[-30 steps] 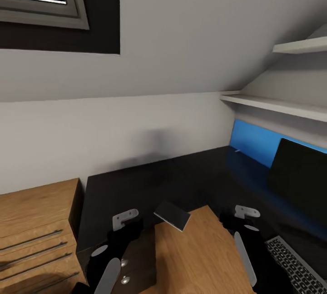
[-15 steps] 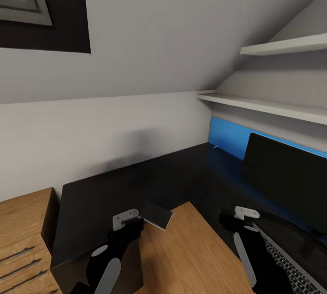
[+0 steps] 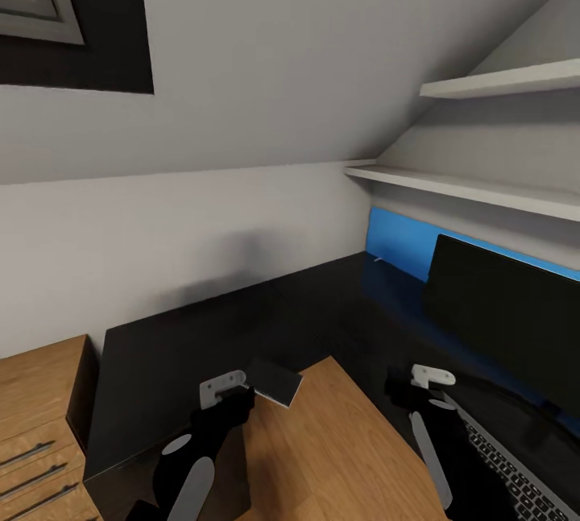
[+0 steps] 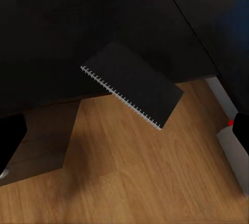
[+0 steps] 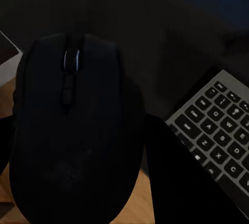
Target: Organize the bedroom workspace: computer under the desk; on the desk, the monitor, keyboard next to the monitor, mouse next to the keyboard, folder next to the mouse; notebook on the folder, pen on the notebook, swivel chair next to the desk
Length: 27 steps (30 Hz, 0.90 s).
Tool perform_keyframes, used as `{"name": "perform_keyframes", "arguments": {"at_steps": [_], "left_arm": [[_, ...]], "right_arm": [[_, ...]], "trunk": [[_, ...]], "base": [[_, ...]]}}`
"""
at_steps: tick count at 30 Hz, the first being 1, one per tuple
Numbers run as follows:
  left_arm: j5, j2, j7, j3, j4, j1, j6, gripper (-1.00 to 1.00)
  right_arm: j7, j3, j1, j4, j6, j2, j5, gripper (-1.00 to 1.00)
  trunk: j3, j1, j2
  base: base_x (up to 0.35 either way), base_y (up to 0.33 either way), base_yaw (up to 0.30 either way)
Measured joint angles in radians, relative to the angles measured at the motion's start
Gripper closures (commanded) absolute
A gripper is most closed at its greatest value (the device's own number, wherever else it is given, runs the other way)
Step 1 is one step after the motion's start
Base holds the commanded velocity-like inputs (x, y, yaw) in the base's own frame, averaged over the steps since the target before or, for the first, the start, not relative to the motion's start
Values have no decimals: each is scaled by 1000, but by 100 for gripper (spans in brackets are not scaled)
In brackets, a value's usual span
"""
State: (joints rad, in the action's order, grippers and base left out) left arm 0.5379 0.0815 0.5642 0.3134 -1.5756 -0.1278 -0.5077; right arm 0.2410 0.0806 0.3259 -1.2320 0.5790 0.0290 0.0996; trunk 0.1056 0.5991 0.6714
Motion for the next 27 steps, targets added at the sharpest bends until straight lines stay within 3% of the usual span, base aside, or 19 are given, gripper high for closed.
{"name": "perform_keyframes", "arguments": {"at_steps": [7,14,23,24,27], "left_arm": [[0,1,0,1,8,0,0,-100],[0,2,0,1,9,0,0,-100],[21,0,0,0,9,0,1,-100],[23,0,0,0,9,0,0,-100],[23,0,0,0,9,0,1,-100]], "right_arm": [[-1,-36,0,4,-13,-1,-5,100],[-1,-43,0,18,-52,-3,-6,100],[2,-43,6,181,-148,-9,-15,100],[3,-42,32,280,-191,-15,-31,100],[4,-42,59,352,-243,-20,-52,100]], "trunk": [[0,0,0],[0,0,0],[0,-1,0],[0,0,0],[0,0,0]], "base": [[0,0,0],[0,0,0],[196,0,0],[66,0,0],[54,0,0]]}}
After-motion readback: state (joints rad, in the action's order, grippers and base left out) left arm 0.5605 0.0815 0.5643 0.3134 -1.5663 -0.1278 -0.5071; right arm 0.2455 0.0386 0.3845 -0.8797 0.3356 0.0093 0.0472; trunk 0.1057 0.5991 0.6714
